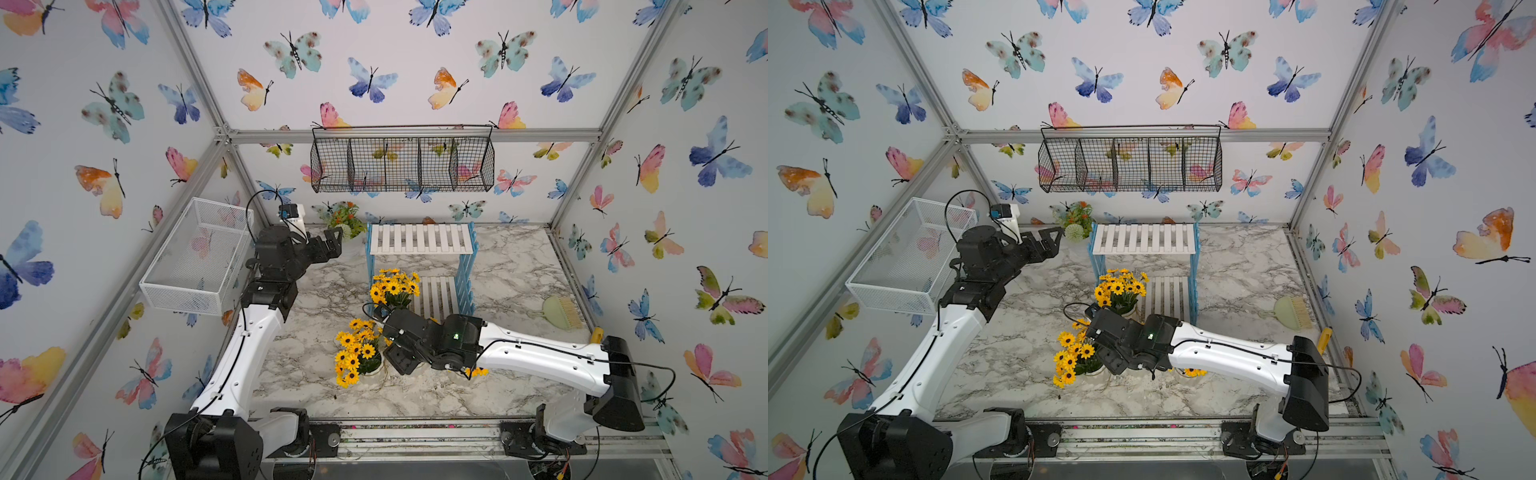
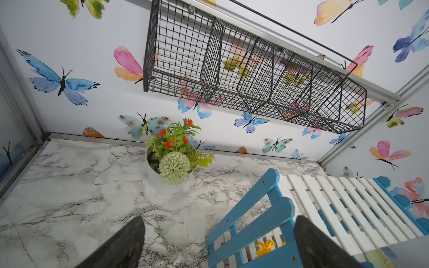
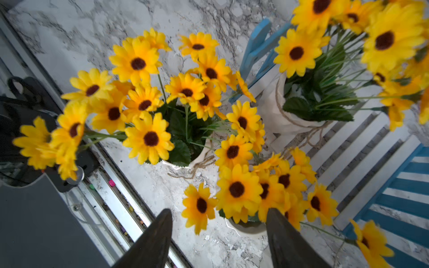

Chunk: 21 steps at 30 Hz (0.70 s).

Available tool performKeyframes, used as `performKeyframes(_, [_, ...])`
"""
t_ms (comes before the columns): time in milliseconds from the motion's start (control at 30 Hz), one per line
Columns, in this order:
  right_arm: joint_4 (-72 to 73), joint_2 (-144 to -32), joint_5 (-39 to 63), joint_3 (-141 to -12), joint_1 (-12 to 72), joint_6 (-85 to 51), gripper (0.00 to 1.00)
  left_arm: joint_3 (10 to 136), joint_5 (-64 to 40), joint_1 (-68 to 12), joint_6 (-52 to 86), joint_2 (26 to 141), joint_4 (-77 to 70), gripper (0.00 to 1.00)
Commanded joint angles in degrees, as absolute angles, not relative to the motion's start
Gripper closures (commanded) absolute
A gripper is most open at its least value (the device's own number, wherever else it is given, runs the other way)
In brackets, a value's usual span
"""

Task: Take the sunflower pots off the shelves
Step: Place the sunflower pot at the center of the board, then adjust the shelf at the center of the board.

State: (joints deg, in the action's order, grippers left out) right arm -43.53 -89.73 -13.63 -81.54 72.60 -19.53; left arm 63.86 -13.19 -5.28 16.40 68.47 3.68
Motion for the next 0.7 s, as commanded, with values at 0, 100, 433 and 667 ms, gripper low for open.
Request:
performKeyframes(0, [-44.11, -87.73, -10.97, -83.15, 67.34, -20.28, 0.30, 64.60, -13.56, -4.70, 16.78, 67.38, 2.29, 0.01])
performKeyframes(100, [-42.38, -86.57, -6.28, -83.82, 61.42, -18.81, 0.29, 64.73, -13.80, -4.63, 16.86, 67.49, 1.95, 0.01])
performKeyframes(433, [-43.35, -92.79, 4.99, -88.22, 47.51, -13.30, 0.29, 66.33, -15.23, -4.35, 16.59, 69.25, 0.77, 0.01])
performKeyframes(667, [-46.79, -97.18, 7.77, -88.83, 47.13, -12.21, 0.34, 70.08, -16.25, -4.33, 15.47, 73.29, 1.15, 0.00])
